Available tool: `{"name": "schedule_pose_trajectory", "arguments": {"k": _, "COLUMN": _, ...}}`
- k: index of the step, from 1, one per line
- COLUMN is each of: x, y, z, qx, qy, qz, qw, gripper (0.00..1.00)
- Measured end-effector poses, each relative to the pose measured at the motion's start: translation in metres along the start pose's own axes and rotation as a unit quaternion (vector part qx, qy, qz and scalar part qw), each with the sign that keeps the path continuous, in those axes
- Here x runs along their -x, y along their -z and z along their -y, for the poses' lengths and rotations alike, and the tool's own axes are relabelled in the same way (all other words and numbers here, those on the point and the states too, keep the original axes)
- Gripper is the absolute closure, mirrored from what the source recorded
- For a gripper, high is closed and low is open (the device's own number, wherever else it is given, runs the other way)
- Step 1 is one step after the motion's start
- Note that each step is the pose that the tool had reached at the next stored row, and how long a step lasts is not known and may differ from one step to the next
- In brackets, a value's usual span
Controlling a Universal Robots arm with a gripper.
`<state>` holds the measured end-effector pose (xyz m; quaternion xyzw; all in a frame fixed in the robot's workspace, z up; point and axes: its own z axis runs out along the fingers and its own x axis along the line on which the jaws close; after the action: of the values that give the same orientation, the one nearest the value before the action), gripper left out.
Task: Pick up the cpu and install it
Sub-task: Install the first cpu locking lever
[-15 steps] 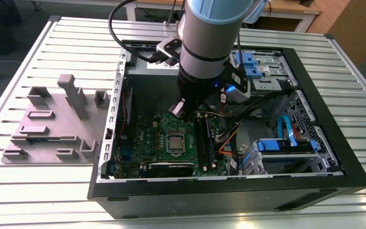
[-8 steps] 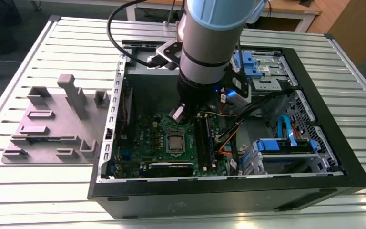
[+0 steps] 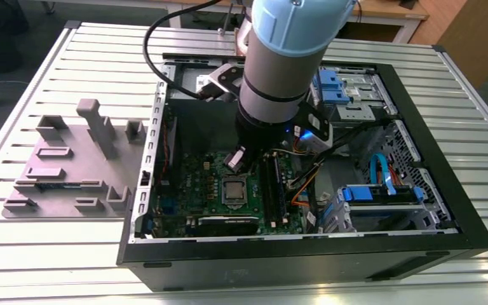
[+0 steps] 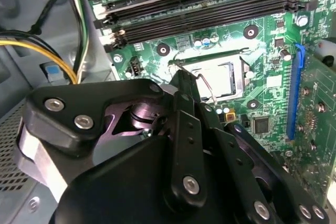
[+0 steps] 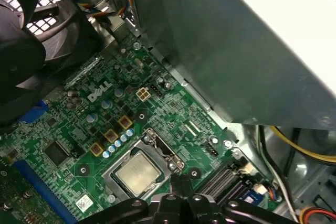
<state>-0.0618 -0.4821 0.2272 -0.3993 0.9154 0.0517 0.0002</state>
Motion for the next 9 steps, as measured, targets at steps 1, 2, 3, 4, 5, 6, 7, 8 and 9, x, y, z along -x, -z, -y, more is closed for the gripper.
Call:
{"name": "schedule_pose_trajectory", "arguments": {"k": 1, "x": -0.0003, "y": -0.0012, "z": 0.0003, "qx": 0.0008, "qy": 0.0, "qz": -0.0013, "qw": 1.0, "gripper": 0.89}}
{"name": "schedule_pose_trajectory", "arguments": {"k": 2, "x": -0.0004, "y": -0.0016, "z": 0.0003, "qx": 0.0007, "qy": 0.0, "qz": -0.0024, "qw": 1.0, "gripper": 0.89}}
{"name": "schedule_pose_trajectory", "arguments": {"k": 3, "x": -0.0005, "y": -0.0017, "z": 0.0002, "qx": 0.0003, "qy": 0.0, "qz": -0.003, "qw": 1.0, "gripper": 0.89}}
{"name": "schedule_pose_trajectory", "arguments": {"k": 4, "x": -0.0005, "y": -0.0018, "z": 0.0003, "qx": -0.0001, "qy": 0.0, "qz": -0.0035, "qw": 0.99999, "gripper": 0.89}}
{"name": "schedule_pose_trajectory", "arguments": {"k": 5, "x": -0.0007, "y": -0.002, "z": 0.0004, "qx": -0.0003, "qy": 0.0, "qz": -0.0037, "qw": 0.99999, "gripper": 0.89}}
{"name": "schedule_pose_trajectory", "arguments": {"k": 6, "x": -0.0009, "y": -0.0023, "z": 0.0006, "qx": -0.0004, "qy": -0.001, "qz": -0.0037, "qw": 0.99999, "gripper": 0.89}}
{"name": "schedule_pose_trajectory", "arguments": {"k": 7, "x": -0.0011, "y": -0.0026, "z": 0.0008, "qx": -0.0005, "qy": -0.002, "qz": -0.0036, "qw": 0.99999, "gripper": 0.89}}
{"name": "schedule_pose_trajectory", "arguments": {"k": 8, "x": -0.0015, "y": -0.0029, "z": 0.0011, "qx": -0.0006, "qy": -0.003, "qz": -0.0036, "qw": 0.99999, "gripper": 0.89}}
{"name": "schedule_pose_trajectory", "arguments": {"k": 9, "x": -0.0017, "y": -0.0034, "z": 0.0013, "qx": -0.0007, "qy": -0.004, "qz": -0.0035, "qw": 0.99999, "gripper": 0.89}}
